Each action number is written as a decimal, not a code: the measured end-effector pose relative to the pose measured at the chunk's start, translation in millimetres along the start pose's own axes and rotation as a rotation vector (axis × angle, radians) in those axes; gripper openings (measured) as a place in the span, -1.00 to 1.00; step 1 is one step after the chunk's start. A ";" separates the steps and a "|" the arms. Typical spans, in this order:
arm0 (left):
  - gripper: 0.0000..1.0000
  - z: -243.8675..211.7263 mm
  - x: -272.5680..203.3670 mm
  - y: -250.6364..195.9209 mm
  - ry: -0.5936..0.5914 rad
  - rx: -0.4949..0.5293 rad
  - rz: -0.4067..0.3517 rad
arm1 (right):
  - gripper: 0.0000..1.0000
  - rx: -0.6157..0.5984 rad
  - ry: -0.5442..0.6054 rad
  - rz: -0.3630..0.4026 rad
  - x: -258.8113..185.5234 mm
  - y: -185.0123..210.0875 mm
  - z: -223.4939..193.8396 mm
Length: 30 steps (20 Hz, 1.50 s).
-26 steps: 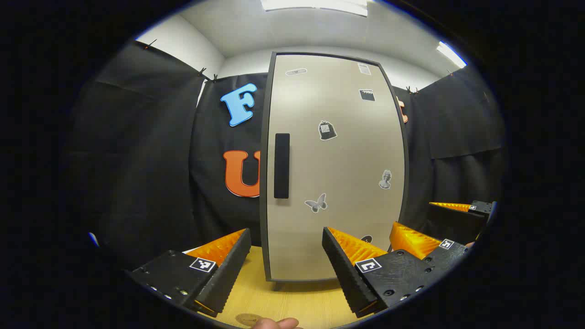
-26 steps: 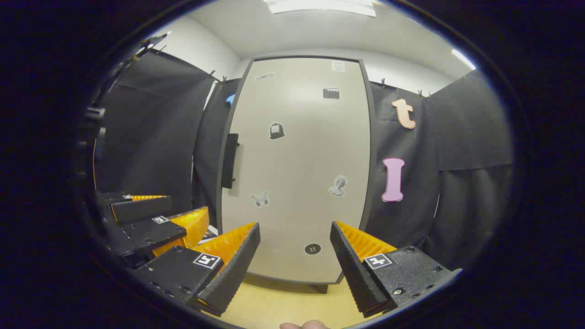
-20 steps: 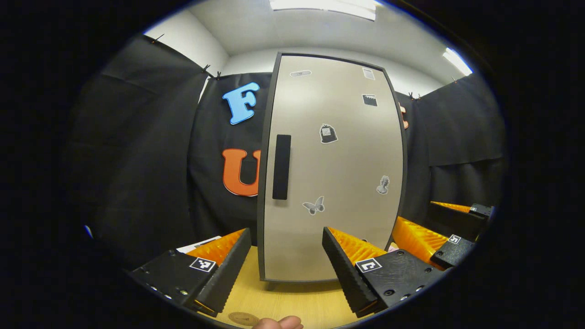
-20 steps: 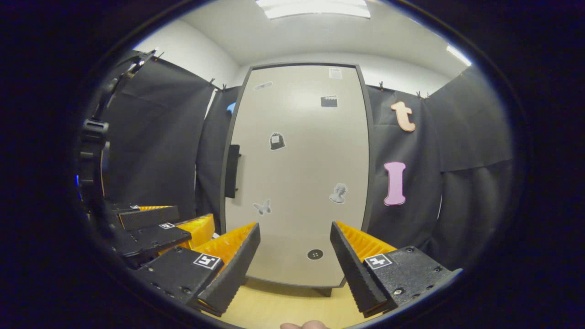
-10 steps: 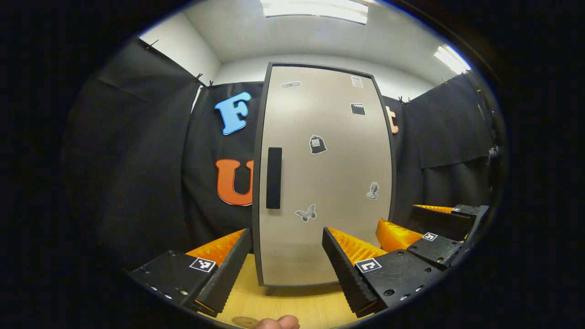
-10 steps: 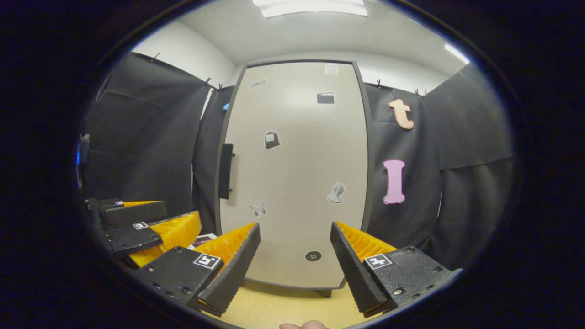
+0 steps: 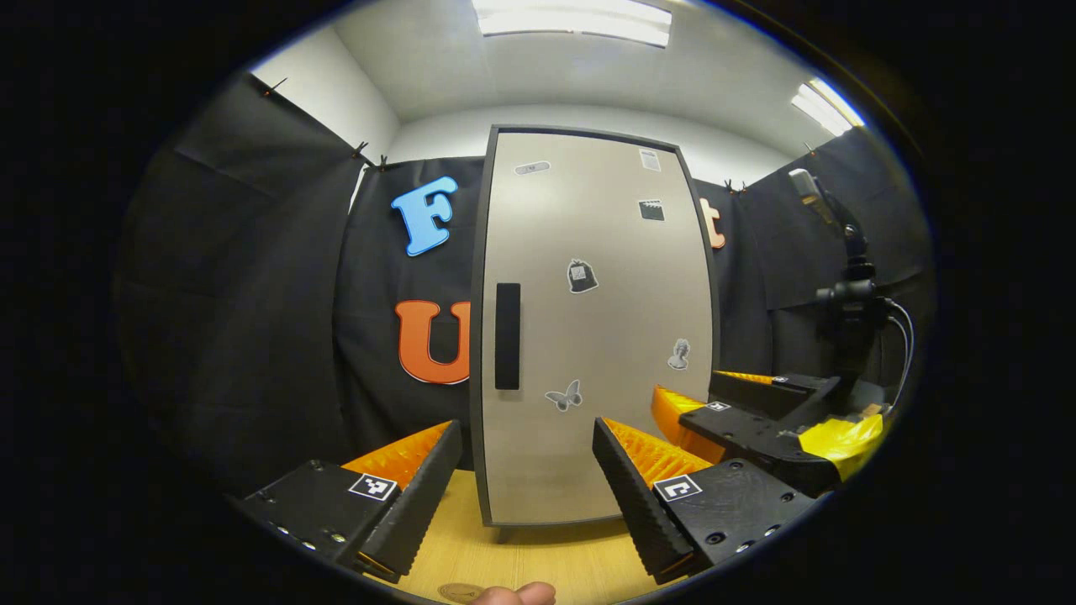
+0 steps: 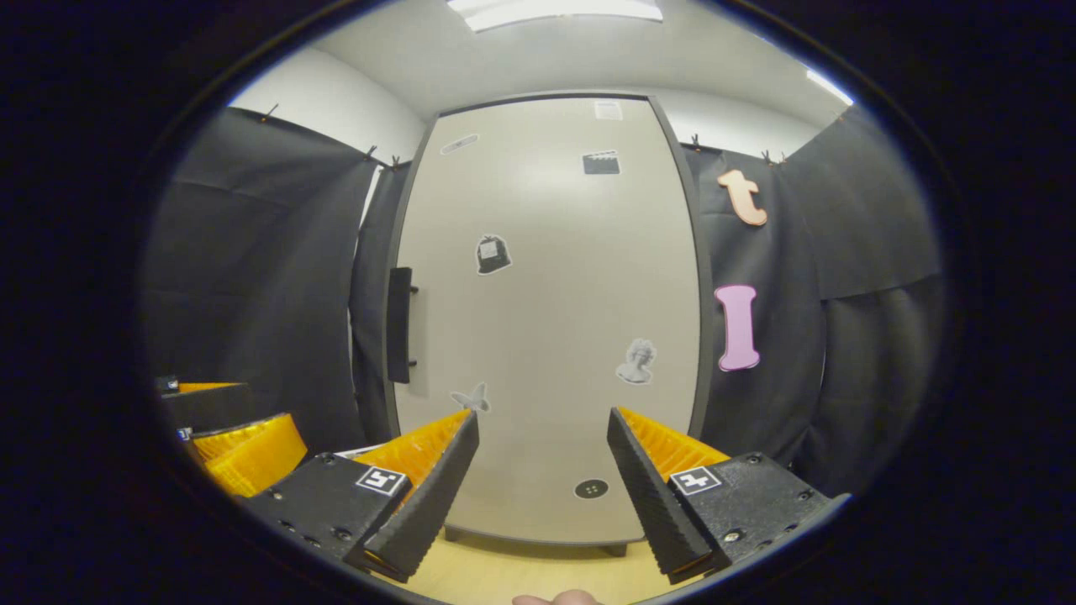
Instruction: Open the cabinet door with the right hand, grasp the bottle in the cabinet with the left hand and place it on the coaster, then close the cabinet door with the right hand.
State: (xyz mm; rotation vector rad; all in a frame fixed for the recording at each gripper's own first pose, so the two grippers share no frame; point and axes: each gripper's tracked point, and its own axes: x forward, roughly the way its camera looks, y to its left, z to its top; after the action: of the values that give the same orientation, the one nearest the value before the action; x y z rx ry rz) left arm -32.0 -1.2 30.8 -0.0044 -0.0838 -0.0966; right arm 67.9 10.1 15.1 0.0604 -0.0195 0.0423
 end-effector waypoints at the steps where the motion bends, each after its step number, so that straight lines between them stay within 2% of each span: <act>1: 0.90 1.7 -2.6 -0.8 -0.005 -0.003 -0.005 | 0.98 -0.006 0.002 0.022 5.9 7.1 -1.7; 8: 0.90 1.1 -29.3 8.2 -0.002 -0.008 -0.013 | 1.00 -0.038 0.006 0.119 72.1 63.8 18.8; 11: 0.90 -3.8 -42.0 26.9 0.012 0.010 0.032 | 0.98 -0.071 -0.037 0.156 94.6 97.9 34.0; 14: 0.90 -6.9 -49.7 46.0 0.018 0.010 0.080 | 0.99 -0.094 0.007 0.193 114.0 131.2 27.8; 17: 0.90 -10.5 -58.0 63.4 0.028 0.002 0.117 | 0.98 -0.110 0.030 0.169 129.0 140.4 21.5; 19: 0.90 -11.8 -64.4 75.3 0.029 0.003 0.139 | 0.96 -0.096 0.055 0.186 131.9 146.2 15.4; 21: 0.90 -13.4 -68.5 83.8 0.035 -0.003 0.156 | 0.68 -0.092 0.068 0.166 134.8 143.5 13.5; 22: 0.90 -16.0 -69.0 85.1 0.045 -0.011 0.157 | 0.34 -0.086 0.075 0.196 136.9 153.4 12.9; 23: 0.90 -17.7 -70.4 88.7 0.050 -0.017 0.161 | 0.14 -0.099 0.078 0.171 137.7 149.0 10.6; 24: 0.90 -17.5 -70.9 89.7 0.050 -0.021 0.160 | -0.24 -0.106 0.085 0.154 135.6 148.0 11.4; 30: 0.90 -16.3 -69.8 85.9 0.042 -0.011 0.137 | -0.34 -0.099 0.096 0.174 133.4 149.9 11.6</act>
State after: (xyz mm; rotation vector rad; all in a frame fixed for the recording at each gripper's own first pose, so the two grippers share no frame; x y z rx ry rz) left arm -91.5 90.8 8.6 -0.0188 -0.0411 0.0397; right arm 194.5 164.4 38.4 -0.0421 0.0692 0.2181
